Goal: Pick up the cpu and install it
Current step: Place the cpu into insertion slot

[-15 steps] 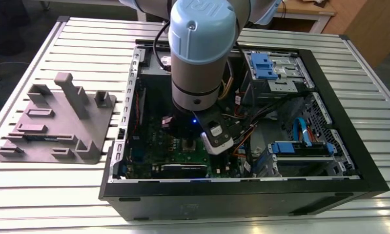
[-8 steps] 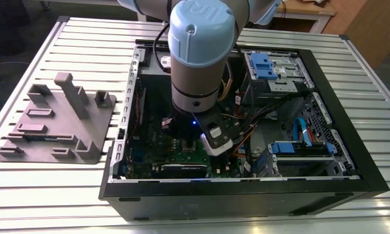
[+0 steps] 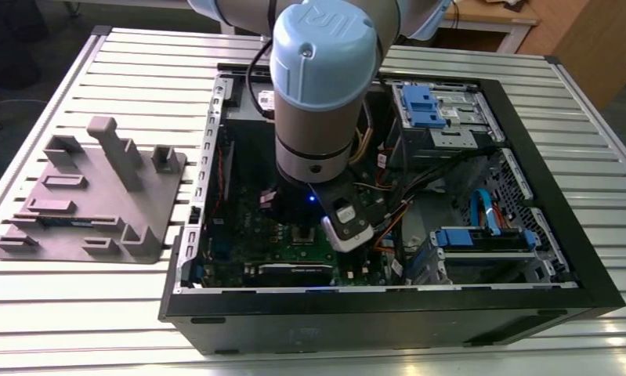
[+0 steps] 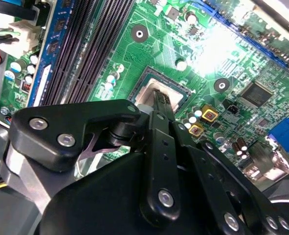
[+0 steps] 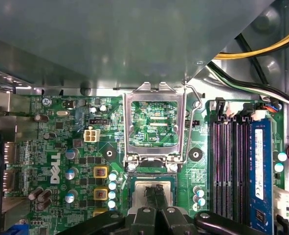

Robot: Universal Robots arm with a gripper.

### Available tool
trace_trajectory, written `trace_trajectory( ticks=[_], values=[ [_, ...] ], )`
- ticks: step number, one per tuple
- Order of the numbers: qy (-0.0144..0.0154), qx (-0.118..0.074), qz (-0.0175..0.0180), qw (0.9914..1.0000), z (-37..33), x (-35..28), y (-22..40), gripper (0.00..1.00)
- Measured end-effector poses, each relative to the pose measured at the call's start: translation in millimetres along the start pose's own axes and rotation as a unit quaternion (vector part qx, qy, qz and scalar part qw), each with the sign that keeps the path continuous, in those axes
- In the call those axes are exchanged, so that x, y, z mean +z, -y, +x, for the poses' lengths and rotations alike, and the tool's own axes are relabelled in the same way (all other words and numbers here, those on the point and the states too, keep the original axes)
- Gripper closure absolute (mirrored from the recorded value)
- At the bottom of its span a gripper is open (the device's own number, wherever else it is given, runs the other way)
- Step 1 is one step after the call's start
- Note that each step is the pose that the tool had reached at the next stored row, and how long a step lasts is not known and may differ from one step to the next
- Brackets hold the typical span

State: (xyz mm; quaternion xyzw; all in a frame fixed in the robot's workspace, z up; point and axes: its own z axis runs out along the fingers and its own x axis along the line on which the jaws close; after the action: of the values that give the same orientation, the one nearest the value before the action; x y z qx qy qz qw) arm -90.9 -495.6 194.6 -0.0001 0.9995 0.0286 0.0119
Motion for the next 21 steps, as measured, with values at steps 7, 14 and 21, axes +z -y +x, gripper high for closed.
trace_trajectory(
  ticks=[7, 14, 21],
  values=[
    [0.0, 0.0, 0.0, 1.0, -1.4, 0.6, 0.1, 0.9],
    [0.0003, 0.0, -0.0001, 1.0, -1.3, 0.4, 0.2, 0.9],
    [0.0029, 0.0, -0.0001, 1.0, -0.2, -1.6, 0.4, 0.9]
  ],
)
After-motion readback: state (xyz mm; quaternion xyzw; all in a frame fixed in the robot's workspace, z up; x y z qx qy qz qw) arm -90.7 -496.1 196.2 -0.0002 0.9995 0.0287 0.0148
